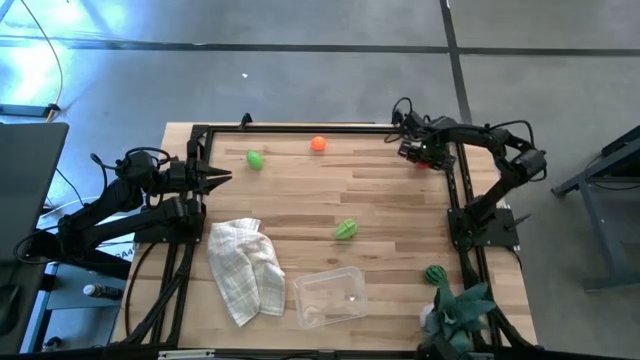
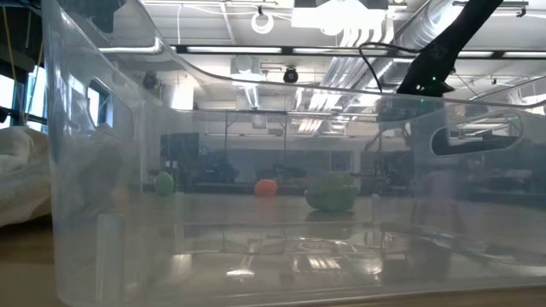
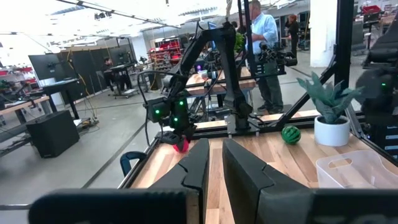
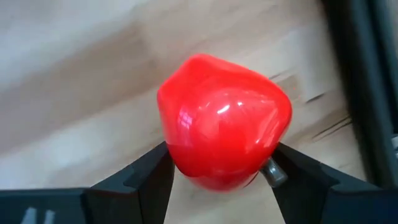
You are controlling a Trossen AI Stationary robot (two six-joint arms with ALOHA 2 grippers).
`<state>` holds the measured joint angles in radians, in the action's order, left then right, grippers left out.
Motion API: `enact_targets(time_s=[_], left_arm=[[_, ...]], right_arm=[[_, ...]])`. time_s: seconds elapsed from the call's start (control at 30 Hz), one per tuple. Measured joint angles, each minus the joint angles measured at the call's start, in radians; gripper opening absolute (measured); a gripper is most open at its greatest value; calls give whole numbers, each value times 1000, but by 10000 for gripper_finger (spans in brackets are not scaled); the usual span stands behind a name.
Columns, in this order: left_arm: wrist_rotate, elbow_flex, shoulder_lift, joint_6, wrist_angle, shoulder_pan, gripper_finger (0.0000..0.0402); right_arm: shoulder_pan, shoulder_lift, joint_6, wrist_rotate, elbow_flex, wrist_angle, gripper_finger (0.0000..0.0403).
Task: Pick and placing Produce into tupperware
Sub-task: Put the red apple into the transparent bin
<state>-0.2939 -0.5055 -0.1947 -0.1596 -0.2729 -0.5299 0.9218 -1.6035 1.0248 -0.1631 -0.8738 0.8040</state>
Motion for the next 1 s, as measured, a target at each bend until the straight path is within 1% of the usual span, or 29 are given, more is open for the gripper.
enact_targets(time_s=[0.3, 0.47, 0.67, 0.83, 1.0], left_arm=[[0, 0, 0, 0, 0, 0, 37], [0, 0, 0, 0, 0, 0, 37], [0, 0, 0, 0, 0, 0, 37], [0, 0, 0, 0, 0, 0, 37], [0, 0, 0, 0, 0, 0, 37]], right_arm=[[-172, 0, -148, 66, 0, 10, 221], [-250, 0, -246, 86, 0, 10, 222], [-277, 0, -329, 85, 0, 10, 222], [-287, 6, -358, 88, 0, -9, 222], [-338, 8, -418, 129, -27, -8, 222]])
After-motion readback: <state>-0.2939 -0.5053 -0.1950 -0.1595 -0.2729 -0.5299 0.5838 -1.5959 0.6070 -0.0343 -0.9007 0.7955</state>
